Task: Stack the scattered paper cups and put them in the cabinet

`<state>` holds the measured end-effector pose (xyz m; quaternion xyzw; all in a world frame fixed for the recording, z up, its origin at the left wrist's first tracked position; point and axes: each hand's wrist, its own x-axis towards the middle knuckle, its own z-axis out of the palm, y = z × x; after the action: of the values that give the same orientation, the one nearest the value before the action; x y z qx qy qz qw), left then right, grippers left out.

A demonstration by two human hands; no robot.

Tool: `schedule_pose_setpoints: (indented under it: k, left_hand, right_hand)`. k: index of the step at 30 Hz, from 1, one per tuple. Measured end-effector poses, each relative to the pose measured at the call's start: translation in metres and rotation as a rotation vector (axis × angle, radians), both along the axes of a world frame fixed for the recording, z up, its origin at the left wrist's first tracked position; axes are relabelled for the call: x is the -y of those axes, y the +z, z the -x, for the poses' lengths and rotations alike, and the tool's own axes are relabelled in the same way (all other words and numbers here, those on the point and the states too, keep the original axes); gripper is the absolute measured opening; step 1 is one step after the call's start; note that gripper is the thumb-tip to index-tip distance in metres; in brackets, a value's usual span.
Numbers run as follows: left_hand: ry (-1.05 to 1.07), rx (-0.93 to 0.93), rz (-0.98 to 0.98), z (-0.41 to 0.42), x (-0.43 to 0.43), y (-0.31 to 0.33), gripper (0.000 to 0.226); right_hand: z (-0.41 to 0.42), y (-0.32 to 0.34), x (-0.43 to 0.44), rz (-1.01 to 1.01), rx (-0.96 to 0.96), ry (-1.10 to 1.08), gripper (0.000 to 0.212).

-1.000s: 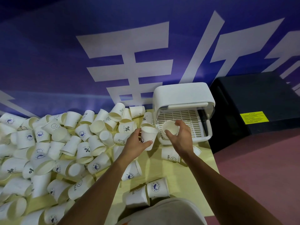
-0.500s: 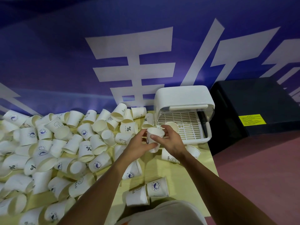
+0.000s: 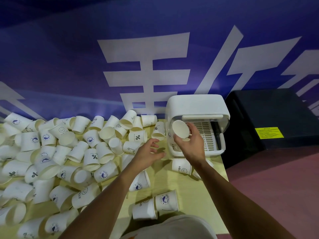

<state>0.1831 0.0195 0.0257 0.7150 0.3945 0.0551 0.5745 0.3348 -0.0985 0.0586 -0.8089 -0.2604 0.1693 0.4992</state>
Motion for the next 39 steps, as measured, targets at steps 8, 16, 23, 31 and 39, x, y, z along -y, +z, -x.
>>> schedule_pose_setpoints:
  k: [8, 16, 23, 31, 39]
  left_hand:
    - [-0.008, 0.0, -0.022, -0.002, -0.002, -0.004, 0.058]
    - [-0.012, -0.013, -0.032, -0.004, -0.007, -0.009, 0.056]
    - [-0.012, -0.032, -0.021, -0.003, -0.008, -0.013, 0.055]
    - [0.005, -0.019, -0.012, 0.006, -0.007, -0.016, 0.053]
    - [0.011, -0.006, -0.026, 0.025, 0.001, -0.015, 0.05]
  right_hand:
    - [-0.001, -0.009, 0.012, -0.021, 0.025, -0.08, 0.062]
    - [-0.006, -0.023, 0.011, 0.039, 0.094, -0.112, 0.069]
    - [-0.011, -0.042, 0.01, 0.21, 0.134, -0.022, 0.075]
    - [-0.004, -0.047, 0.017, 0.269, 0.174, -0.003, 0.061]
    - [0.024, -0.033, 0.007, 0.235, 0.231, 0.215, 0.039]
